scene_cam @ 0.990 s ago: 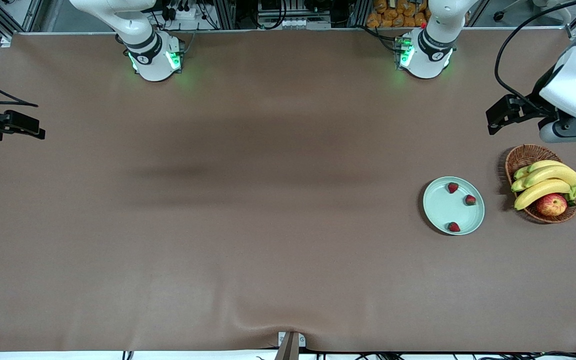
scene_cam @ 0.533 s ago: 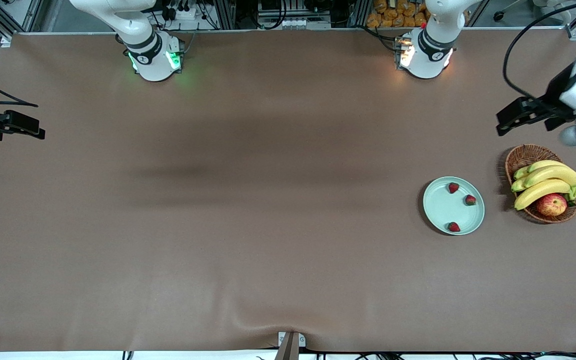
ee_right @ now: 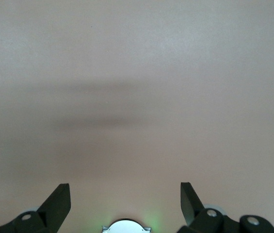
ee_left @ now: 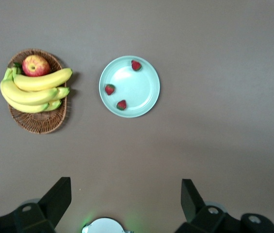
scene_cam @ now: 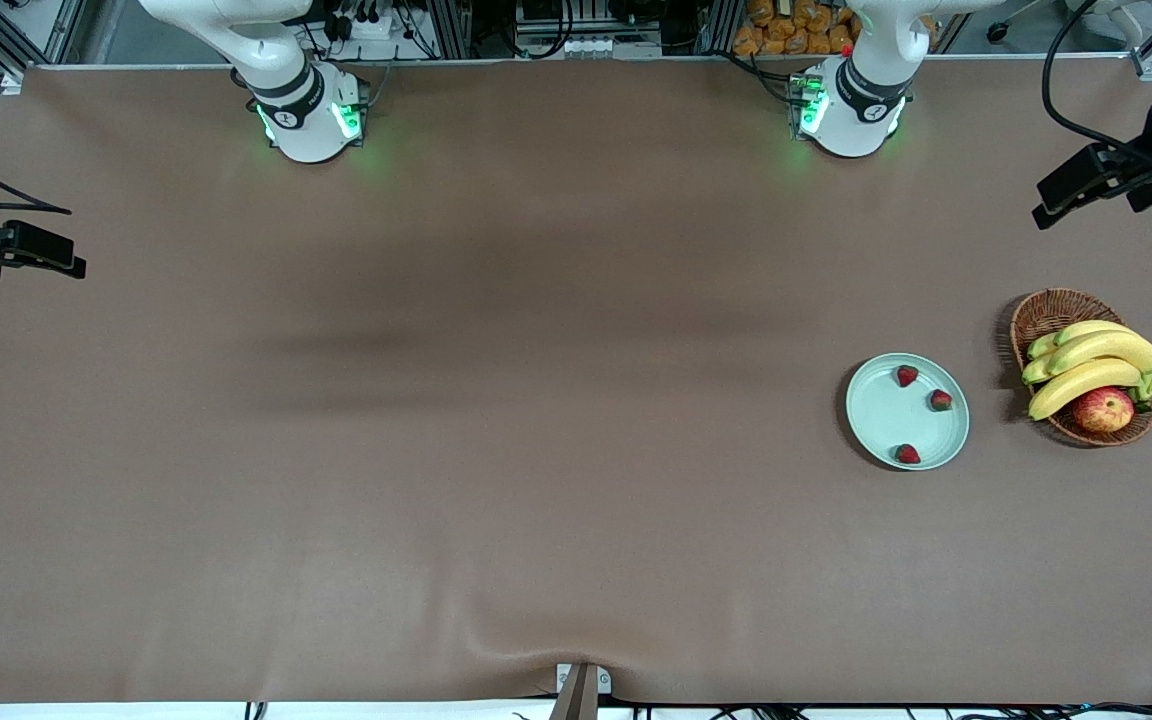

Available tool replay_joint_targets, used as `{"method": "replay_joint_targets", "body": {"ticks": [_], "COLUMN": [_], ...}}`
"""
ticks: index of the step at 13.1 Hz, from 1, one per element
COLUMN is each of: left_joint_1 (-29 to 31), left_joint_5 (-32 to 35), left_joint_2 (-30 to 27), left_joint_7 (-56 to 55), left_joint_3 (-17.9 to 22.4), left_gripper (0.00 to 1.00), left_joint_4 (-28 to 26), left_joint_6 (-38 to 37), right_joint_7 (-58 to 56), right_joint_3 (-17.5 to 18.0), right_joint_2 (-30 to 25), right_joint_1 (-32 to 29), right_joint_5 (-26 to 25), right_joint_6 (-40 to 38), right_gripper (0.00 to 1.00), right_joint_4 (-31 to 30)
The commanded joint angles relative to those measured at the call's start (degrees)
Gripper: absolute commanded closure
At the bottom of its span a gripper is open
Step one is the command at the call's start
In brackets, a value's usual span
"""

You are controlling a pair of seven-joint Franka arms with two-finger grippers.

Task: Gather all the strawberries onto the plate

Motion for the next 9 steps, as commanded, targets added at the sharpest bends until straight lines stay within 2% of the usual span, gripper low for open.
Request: {"method": "replay_joint_targets", "body": {"ticks": [1, 9], "left_joint_1": [-3.69, -4.13], "left_joint_5": [-0.98, -0.71], "left_joint_2": [-7.67, -4.60], "left_joint_7": [0.91, 4.69], "left_joint_3": [3.21, 4.44], "left_gripper": [0.00, 0.00], "left_joint_4": [-10.16, -4.11], "left_joint_6": [4.04, 1.06], "right_joint_7": [0.55, 0.55], "right_joint_3": [-0.06, -0.14], "right_joint_2": [0.04, -0.04], "right_joint_1": [-0.22, -0.31], "right_joint_5": [0.48, 0.56], "right_joint_6": [-0.56, -0.56], "right_gripper": [0.00, 0.00], "right_joint_4": [0.69, 0.69]}}
